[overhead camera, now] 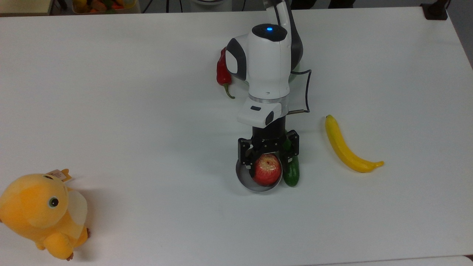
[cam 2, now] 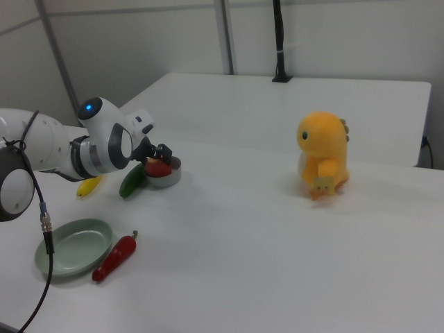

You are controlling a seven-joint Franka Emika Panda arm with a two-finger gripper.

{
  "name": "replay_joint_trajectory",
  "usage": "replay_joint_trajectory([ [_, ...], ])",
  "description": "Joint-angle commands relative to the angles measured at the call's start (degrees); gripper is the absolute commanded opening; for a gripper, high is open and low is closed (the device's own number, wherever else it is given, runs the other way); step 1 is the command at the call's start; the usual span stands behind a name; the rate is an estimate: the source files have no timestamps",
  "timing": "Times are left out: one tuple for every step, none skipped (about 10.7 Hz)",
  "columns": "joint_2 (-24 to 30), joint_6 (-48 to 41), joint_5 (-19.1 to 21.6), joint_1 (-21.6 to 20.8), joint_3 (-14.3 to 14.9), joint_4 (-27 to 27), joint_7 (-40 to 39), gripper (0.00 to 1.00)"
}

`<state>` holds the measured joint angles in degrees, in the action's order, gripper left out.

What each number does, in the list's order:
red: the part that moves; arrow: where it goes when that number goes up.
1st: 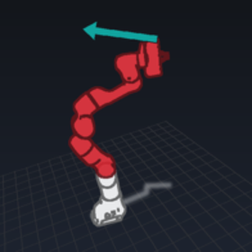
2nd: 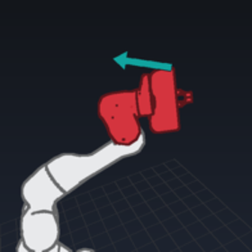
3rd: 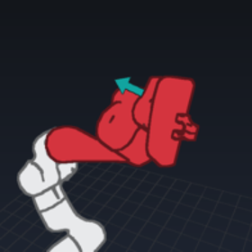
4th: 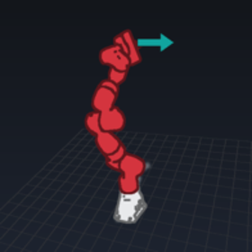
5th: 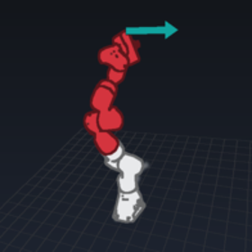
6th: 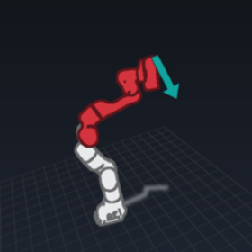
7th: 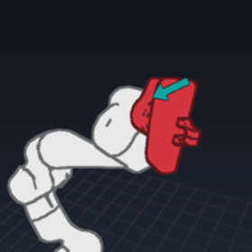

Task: Red apple placed in the center of the desktop
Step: 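Close the gripper around the red apple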

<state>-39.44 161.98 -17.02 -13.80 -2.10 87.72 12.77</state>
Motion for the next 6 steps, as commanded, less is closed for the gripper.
replay_joint_trajectory([
  [0.76, 0.53, -1.7, -0.53, 0.96, 1.22, 1.56, 0.31],
  [0.94, 0.44, -1.61, -0.44, 0.96, 1.31, 1.56, 0.15],
  [1.2, 0.44, -1.61, -0.26, 0.96, 1.57, 1.65, 0.15],
  [1.81, 0.44, -1.61, -0.17, 0.96, 1.75, 1.65, 0.15],
  [2.69, 0.44, -1.52, 0.17, 0.96, 2.27, 1.65, 0.15],
  [3.39, 0.44, -1.52, 0.18, 0.96, 2.45, 1.74, 0.15],
])
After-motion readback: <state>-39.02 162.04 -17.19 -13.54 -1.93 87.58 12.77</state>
